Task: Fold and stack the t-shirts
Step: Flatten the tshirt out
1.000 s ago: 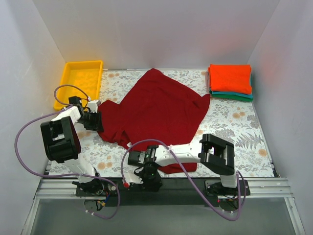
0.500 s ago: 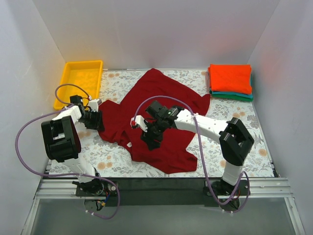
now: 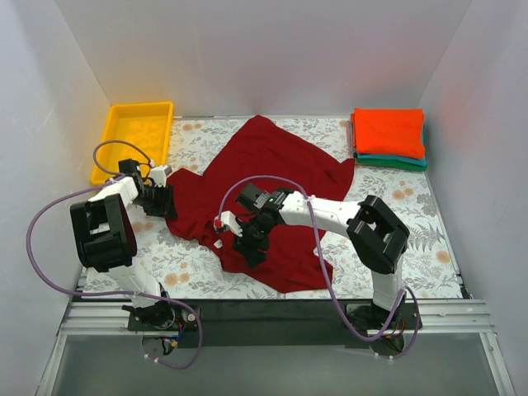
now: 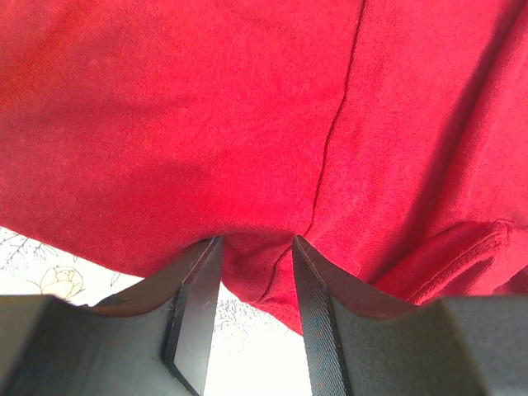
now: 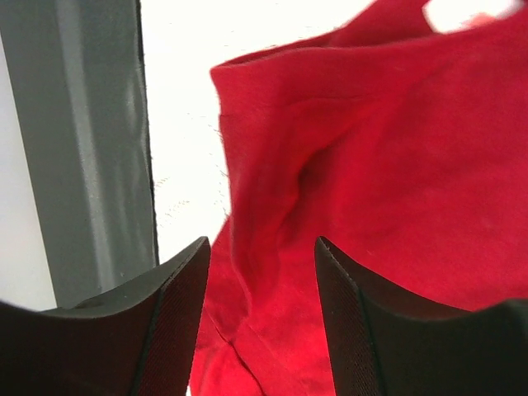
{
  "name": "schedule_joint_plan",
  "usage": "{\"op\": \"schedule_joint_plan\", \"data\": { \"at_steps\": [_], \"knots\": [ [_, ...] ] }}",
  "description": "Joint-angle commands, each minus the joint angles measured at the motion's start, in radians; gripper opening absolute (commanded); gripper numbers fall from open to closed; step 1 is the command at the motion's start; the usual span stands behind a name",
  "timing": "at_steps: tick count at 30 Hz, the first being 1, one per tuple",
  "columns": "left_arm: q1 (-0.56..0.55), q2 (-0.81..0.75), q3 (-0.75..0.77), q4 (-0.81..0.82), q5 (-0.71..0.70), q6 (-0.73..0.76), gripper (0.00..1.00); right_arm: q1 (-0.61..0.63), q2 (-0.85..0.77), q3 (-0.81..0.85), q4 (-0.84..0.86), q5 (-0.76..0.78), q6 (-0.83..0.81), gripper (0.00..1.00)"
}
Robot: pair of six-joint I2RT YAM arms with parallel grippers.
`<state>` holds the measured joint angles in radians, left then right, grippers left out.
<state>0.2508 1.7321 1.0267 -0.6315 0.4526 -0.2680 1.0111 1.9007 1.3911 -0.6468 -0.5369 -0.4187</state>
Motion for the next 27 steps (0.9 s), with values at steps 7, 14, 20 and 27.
{"op": "schedule_joint_plan", "data": {
  "at_steps": [7, 14, 20, 27],
  "knots": [
    [-0.012, 0.052, 0.006, 0.05, -0.041, -0.002, 0.38, 0.069, 0.027, -0.032, 0.025, -0.041, -0.028, 0.44],
    [-0.027, 0.075, 0.033, 0.053, -0.054, -0.023, 0.2, 0.199, -0.011, -0.053, 0.056, -0.018, -0.051, 0.01],
    [-0.071, 0.11, 0.067, 0.062, -0.087, -0.053, 0.08, 0.368, 0.031, -0.034, 0.012, 0.019, -0.129, 0.24],
    [-0.071, 0.107, 0.064, 0.079, -0.135, -0.046, 0.17, 0.026, -0.069, 0.029, -0.036, -0.211, -0.043, 0.63]
  ]
}}
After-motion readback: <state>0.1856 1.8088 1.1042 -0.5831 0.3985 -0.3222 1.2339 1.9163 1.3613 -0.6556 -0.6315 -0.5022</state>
